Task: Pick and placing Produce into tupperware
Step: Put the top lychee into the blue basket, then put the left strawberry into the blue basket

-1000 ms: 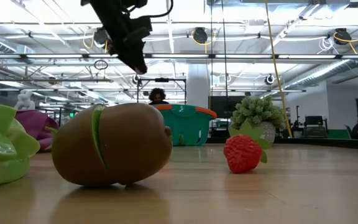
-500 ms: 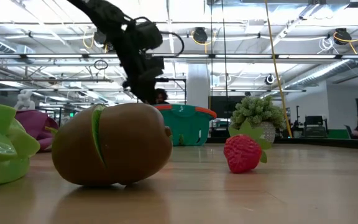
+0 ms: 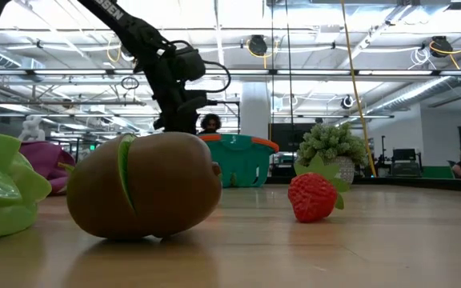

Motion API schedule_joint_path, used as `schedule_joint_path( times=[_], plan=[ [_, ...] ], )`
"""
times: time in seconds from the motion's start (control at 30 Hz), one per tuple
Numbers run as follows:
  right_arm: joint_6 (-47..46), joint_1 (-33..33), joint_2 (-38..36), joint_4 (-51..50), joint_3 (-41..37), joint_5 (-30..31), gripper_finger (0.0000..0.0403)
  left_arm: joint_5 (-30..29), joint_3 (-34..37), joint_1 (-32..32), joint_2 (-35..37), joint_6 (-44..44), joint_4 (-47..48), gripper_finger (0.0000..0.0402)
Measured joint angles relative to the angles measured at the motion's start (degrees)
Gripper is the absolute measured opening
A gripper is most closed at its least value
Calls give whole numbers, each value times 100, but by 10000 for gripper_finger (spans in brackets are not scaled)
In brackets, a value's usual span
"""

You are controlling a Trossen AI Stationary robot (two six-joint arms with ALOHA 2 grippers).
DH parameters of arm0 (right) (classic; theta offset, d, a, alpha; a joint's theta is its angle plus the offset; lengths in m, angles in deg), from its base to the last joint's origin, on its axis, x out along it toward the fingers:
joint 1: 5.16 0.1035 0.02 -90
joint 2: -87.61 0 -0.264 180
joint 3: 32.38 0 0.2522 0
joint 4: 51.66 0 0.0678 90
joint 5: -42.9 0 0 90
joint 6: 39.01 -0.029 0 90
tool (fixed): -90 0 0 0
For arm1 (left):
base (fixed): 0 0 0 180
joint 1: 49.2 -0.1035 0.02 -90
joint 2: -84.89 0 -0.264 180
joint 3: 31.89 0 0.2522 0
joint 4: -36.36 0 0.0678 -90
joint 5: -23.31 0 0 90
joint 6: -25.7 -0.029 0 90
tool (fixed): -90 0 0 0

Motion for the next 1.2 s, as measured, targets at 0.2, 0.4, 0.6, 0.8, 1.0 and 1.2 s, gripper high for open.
schedule_joint_path(
  times=[0.2, 0.4, 0.6, 0.8, 1.0, 1.2],
  plan=[
    [-13, 0, 2, -101, 0, 0, 183, 152, 0, -20, -20, 92, -3, 164],
    [-13, 0, 2, -94, 0, 0, 183, 150, 0, 99, -20, 71, -4, 212],
    [-112, 0, 2, -107, 0, 0, 183, -51, 0, 131, -19, -30, -37, 244],
    [-82, -36, 2, -86, 0, -1, 183, -66, 0, 170, 379, -185, -3, 255],
    [-239, -224, 2, -85, 0, 0, 183, -173, -2, 251, 1371, -111, 523, 255],
    [-839, -410, 2, -611, 4, 2, 183, -230, -4, 1091, 2352, 518, 2185, 255]
  ],
)
